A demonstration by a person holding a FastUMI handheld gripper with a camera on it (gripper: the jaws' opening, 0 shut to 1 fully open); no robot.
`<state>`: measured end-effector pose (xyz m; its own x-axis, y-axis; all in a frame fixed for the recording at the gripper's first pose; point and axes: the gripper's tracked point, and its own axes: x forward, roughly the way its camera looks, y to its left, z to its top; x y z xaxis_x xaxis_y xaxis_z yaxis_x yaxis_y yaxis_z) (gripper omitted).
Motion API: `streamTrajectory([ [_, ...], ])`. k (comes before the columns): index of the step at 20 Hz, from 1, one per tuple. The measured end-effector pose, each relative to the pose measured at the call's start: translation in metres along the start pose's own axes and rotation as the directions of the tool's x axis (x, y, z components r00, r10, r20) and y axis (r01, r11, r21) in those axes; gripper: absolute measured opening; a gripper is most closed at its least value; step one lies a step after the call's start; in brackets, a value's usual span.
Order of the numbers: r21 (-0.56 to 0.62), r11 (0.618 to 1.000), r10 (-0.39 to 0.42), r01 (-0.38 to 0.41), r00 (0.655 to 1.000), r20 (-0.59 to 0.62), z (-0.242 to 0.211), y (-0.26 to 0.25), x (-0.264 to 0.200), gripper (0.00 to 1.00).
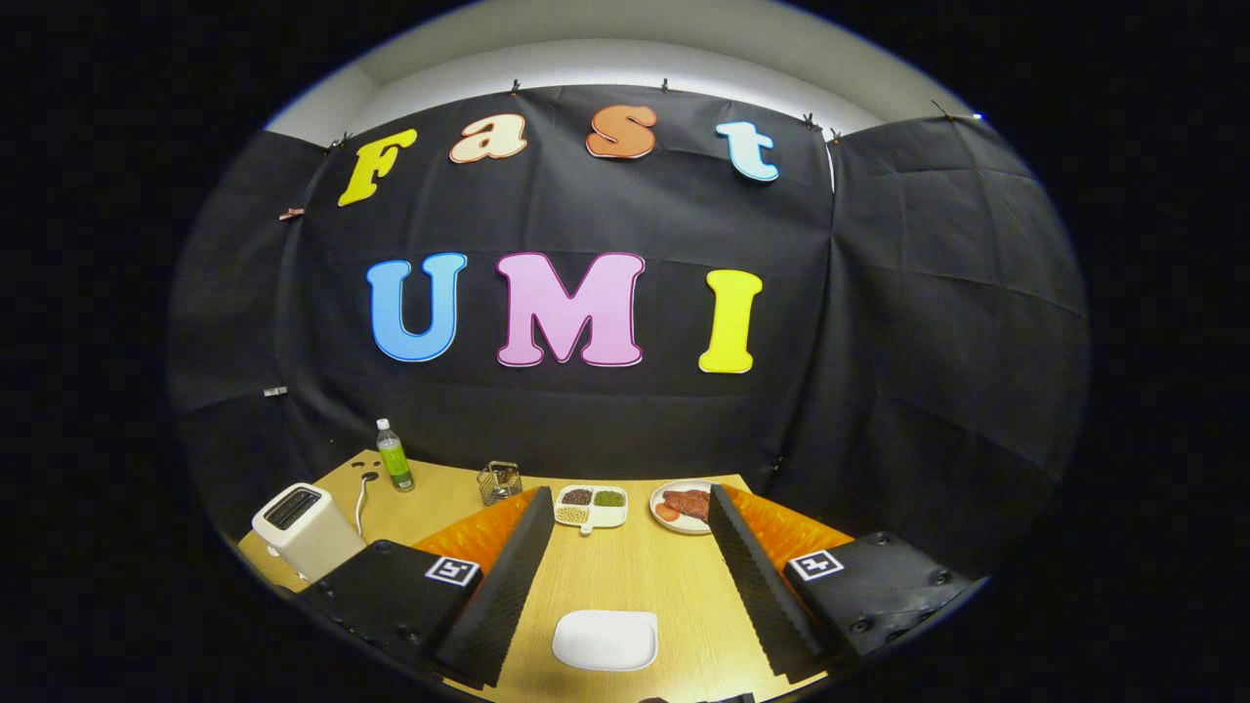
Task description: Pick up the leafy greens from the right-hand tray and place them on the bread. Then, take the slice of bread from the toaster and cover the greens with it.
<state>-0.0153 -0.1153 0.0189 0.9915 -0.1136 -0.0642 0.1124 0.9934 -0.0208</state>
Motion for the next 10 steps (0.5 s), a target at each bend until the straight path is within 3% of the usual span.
streamTrajectory([
  [10,0.035,0.999,0.011,-0.01,0.999,-0.031,-0.018,-0.019,0.008,0.99],
])
